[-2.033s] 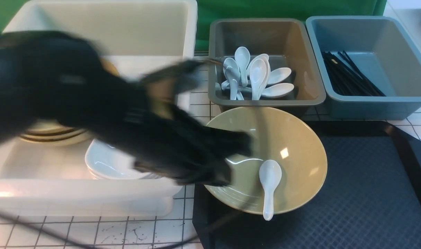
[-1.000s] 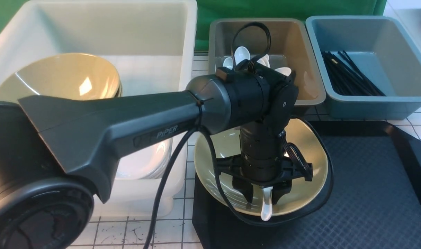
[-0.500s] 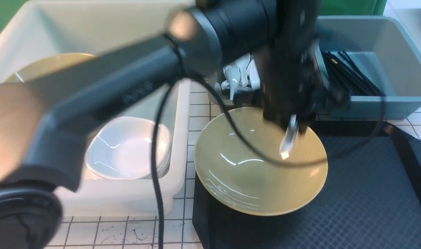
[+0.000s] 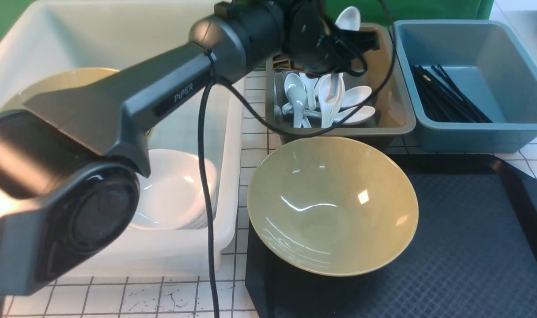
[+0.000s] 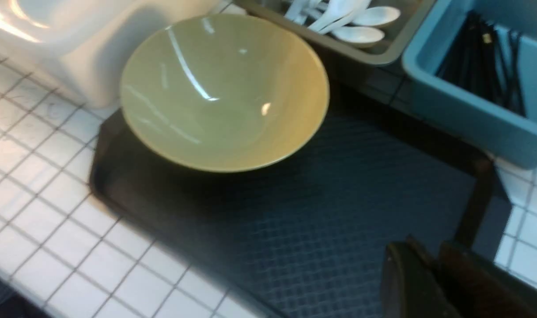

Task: On white black table put chopsticks spoon bowls plates into blue grey white boxes.
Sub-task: 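Pick up a white spoon from the spoon tray with the left gripper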

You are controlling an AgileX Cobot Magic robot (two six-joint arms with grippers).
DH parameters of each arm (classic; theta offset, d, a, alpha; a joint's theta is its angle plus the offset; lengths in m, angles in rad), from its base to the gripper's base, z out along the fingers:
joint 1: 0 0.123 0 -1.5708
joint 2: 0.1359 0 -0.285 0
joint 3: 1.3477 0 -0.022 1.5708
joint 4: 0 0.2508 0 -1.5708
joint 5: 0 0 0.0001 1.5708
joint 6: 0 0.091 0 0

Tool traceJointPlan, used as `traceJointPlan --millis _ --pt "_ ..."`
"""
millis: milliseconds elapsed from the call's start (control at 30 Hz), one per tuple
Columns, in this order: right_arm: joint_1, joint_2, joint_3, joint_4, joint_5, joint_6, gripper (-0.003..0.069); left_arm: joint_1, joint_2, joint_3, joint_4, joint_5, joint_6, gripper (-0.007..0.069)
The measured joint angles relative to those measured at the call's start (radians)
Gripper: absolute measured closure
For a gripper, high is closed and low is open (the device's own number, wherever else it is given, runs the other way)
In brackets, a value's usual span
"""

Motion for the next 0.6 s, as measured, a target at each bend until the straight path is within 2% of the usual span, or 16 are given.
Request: traceJointPlan --millis 67,167,233,300,400,467,500,567,600 --pt "0.0 0.0 0.0 0.012 0.0 0.0 0.0554 0.009 0.013 0.0 -0.003 -0.025 0.003 0.0497" --pt "0.0 0.0 0.0 0.023 0.0 0.0 0.055 0.014 0.031 0.0 -0.004 -0.034 0.005 0.0322" --pt "0.0 0.0 0.0 0.023 0.0 0.0 0.055 0.014 0.031 0.0 -0.007 -0.031 0.006 0.0258" --pt "0.0 0.0 0.0 0.023 0.0 0.0 0.0549 0.012 0.024 -0.006 -0.02 -0.002 0.007 0.0141" --pt "0.0 0.0 0.0 0.023 0.0 -0.007 0.055 0.011 -0.016 -0.033 -0.042 0.111 0.007 0.0051" --pt "0.0 0.0 0.0 0.023 0.0 -0.014 0.0549 0.011 -0.058 -0.045 -0.049 0.194 0.007 0.0054" --pt "0.0 -0.001 0.0 0.023 0.0 -0.02 0.0547 0.009 -0.096 -0.05 -0.052 0.264 0.013 0.0089" --pt "0.0 -0.004 0.0 0.023 0.0 -0.023 0.0545 -0.003 -0.152 -0.052 -0.052 0.358 0.032 0.0192" --pt "0.0 -0.009 0.0 0.023 0.0 -0.023 0.0543 -0.012 -0.18 -0.055 -0.05 0.415 0.045 0.0281"
